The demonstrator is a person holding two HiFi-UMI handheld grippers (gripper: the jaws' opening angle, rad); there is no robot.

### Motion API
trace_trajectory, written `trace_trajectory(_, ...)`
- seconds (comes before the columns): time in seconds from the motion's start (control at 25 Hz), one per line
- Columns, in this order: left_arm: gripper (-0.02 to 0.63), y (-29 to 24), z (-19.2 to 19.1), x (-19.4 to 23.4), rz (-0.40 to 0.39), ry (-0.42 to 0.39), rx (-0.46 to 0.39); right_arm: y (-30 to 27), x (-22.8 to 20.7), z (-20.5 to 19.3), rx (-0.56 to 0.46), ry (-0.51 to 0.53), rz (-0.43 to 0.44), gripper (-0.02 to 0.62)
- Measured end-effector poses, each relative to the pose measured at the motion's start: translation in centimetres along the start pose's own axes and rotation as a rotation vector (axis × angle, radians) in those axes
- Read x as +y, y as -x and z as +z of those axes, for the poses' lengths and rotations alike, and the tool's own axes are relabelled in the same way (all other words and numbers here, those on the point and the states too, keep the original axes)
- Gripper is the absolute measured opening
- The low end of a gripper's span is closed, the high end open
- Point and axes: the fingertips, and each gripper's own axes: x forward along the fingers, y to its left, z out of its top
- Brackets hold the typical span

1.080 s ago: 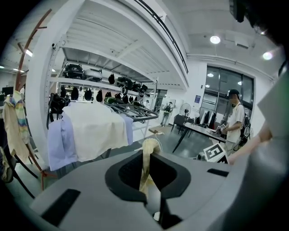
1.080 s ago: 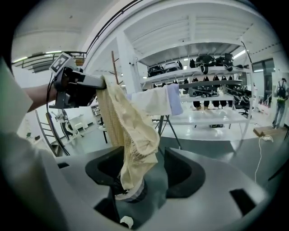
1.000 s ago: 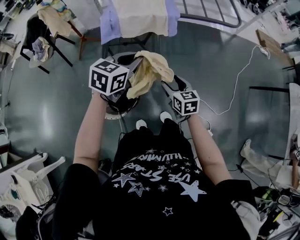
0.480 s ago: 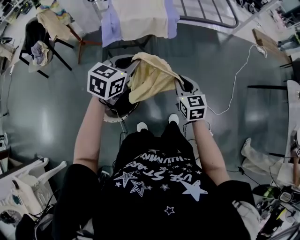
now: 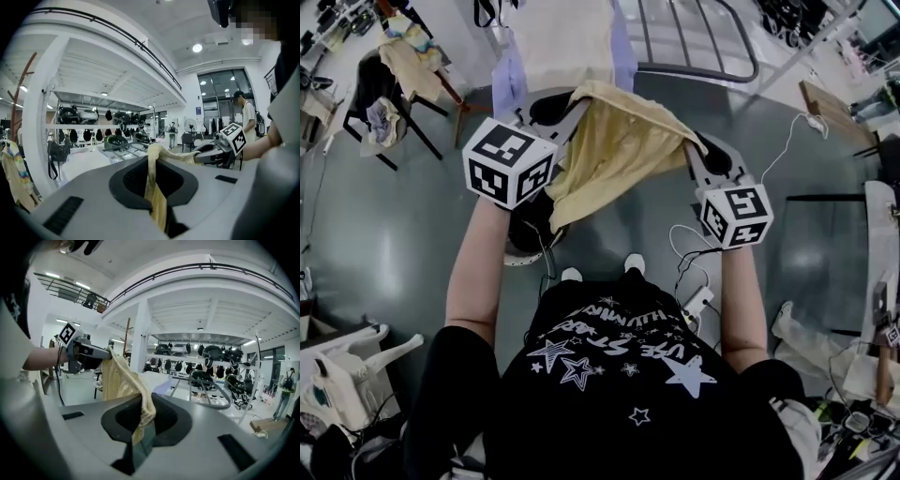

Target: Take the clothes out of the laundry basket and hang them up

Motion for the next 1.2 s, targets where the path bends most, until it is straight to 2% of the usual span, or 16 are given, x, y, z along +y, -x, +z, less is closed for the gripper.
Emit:
trace_trajectory(0.24,0.035,-2.2,8.0,-1.9,0.044,-0.07,-0.134,2.7,-5.8,7.5,-0.116,0.097,0.046,0.048)
trace_trajectory(0.36,0.035,-3.8,10.8,-2.4,0.077,-0.112,-0.159,3.8,-8.6,10.6,-0.14,0.161,0.083,0.048)
trace_trajectory(0.52,0.035,-6.7,13.2,-3.0,0.108,-0.124,-0.183,4.5,-12.9,13.7,-0.168,0.249,0.095,0.048)
trace_trajectory(0.64,0.035,-8.9,14.0,-4.3,0.104,-0.127,-0.192,5.3,-15.8,14.8,-0.197,0.273,0.058,0.048)
trace_trajectory(0.92,0.035,-13.3,16.8,-7.0,0.071,-0.147,-0.236,7.4,-21.8,16.6,-0.254,0.251,0.0,0.048)
trace_trajectory(1.04,0.035,-14.9,17.8,-7.7,0.069,-0.154,-0.247,7.9,-23.6,16.9,-0.256,0.233,0.011,0.048)
trace_trajectory(1.2,0.035,-16.9,17.0,-6.9,0.08,-0.145,-0.219,6.9,-24.9,15.3,-0.208,0.255,0.035,0.048)
